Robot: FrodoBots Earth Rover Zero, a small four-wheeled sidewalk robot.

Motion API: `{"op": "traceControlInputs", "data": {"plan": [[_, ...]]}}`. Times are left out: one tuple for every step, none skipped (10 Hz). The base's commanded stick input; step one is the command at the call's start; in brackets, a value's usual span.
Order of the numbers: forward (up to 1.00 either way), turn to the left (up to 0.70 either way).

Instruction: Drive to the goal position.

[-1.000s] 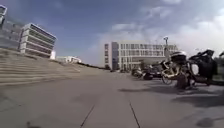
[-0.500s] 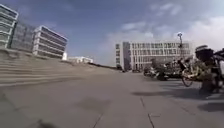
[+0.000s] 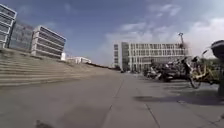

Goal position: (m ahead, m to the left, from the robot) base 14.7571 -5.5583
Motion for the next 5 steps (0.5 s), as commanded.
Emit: {"op": "traceControlInputs", "data": {"plan": [[0.85, 0.00], [0.85, 0.00], [0.85, 0.00], [0.85, 0.00], [0.85, 0.00]]}}
